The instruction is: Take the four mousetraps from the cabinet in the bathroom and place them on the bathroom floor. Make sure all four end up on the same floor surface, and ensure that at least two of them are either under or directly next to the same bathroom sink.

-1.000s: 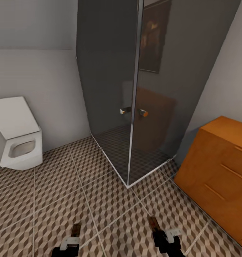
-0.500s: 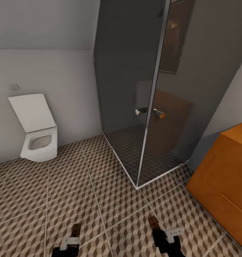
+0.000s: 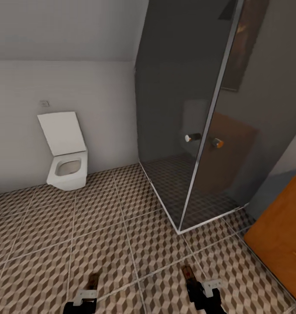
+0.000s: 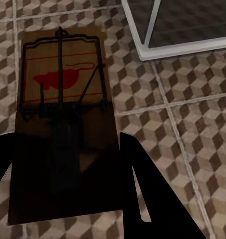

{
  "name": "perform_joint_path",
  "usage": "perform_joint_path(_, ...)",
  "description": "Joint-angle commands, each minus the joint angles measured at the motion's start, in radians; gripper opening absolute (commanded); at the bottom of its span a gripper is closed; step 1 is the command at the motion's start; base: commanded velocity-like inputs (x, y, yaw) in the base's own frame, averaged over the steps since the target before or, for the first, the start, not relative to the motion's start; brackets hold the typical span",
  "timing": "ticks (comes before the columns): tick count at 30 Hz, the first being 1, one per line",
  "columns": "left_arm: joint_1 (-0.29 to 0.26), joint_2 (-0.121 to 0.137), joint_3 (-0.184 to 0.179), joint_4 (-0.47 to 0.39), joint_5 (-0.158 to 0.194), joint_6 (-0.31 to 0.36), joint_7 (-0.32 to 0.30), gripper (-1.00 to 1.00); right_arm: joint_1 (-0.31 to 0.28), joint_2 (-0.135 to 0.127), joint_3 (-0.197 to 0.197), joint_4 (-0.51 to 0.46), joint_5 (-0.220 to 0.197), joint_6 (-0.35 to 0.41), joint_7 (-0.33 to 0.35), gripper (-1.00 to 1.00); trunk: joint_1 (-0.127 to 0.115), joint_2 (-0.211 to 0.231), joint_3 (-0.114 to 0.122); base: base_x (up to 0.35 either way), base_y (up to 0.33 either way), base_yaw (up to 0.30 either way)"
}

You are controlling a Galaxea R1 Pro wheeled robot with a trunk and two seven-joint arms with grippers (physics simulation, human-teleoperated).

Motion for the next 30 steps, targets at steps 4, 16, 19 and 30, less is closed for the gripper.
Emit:
perform_joint_path(4, -0.002, -0.001, -0.008, 0.004, 0.009, -0.007, 0.002, -1.00, 0.000, -0.001, 0.002, 0.004, 0.005, -0.003, -0.004, -1.00, 0.000, 0.000, -0.001, 0.000, 0.000, 0.235)
perform_joint_path(16, -0.002, -0.001, -0.008, 0.004, 0.009, -0.007, 0.002, -1.00, 0.000, -0.001, 0.002, 0.006, 0.005, -0.003, -0.004, -1.00, 0.000, 0.000, -0.001, 0.000, 0.000, 0.235)
perform_joint_path(19, -0.002, -0.001, -0.008, 0.004, 0.009, -0.007, 0.003, -1.00, 0.000, -0.001, 0.002, 0.006, 0.005, -0.003, -0.004, -1.00, 0.000, 0.000, -0.001, 0.000, 0.000, 0.235)
perform_joint_path(30, -0.002, -0.001, -0.008, 0.004, 0.009, -0.007, 0.003, -1.00, 0.000, 0.000, 0.002, 0.006, 0.005, -0.003, -0.004, -1.00, 0.000, 0.000, -0.001, 0.000, 0.000, 0.235)
